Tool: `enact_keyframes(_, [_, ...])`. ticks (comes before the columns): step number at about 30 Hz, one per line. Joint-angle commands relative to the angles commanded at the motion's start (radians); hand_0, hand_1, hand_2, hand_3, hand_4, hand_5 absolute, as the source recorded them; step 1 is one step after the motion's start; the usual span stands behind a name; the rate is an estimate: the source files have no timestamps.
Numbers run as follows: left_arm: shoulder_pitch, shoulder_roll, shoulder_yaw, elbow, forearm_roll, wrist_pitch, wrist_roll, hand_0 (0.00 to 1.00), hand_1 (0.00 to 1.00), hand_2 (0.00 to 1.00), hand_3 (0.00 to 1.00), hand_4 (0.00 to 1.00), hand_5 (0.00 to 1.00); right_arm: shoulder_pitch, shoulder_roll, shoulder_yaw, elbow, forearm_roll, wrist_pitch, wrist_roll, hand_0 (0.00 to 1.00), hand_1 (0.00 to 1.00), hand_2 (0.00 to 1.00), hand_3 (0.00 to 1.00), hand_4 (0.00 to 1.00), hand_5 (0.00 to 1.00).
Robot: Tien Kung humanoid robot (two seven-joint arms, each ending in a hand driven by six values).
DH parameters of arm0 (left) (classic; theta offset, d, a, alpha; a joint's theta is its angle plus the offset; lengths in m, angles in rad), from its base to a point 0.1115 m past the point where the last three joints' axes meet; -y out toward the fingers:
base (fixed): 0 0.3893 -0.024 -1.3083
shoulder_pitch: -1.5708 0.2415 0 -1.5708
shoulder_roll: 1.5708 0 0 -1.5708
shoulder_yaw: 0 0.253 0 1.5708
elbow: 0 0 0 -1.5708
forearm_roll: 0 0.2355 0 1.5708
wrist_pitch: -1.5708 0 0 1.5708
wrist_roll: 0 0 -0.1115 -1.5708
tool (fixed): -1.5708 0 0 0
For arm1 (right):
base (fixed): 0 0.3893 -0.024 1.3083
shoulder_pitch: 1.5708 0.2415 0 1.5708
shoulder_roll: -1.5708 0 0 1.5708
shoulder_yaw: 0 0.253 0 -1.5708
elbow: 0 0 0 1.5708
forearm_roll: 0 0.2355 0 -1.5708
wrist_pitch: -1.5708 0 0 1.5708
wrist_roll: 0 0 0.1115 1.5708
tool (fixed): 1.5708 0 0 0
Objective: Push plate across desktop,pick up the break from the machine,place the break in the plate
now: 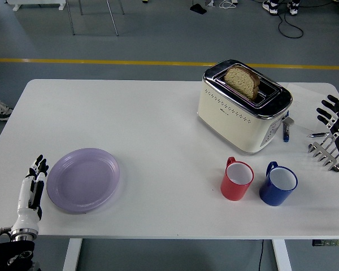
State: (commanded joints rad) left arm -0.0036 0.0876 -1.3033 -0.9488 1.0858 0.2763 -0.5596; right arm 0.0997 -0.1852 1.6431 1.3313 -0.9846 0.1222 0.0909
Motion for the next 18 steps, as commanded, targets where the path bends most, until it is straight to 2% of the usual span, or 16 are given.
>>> enact_keyframes(7, [-0.012,0.000,0.021,-0.002,-0.010,-0.009,0.004,0.916,0.918,0.963,0.958,0.550,0.998,0.005,0.002,0.000,0.000,0.000,0.000,0.000,0.902,0.804,0.834,0.812,0.553,0.607])
enact_keyframes(18, [-0.004,0.003,0.055,-0.011,-0.027,-0.018,0.007,0.906,0.905,0.958,0.949,0.545,0.998,0.003,0.001,0.000,0.000,0.001,0.000,0.000,0.901,0.804,0.834,0.811,0.553,0.607])
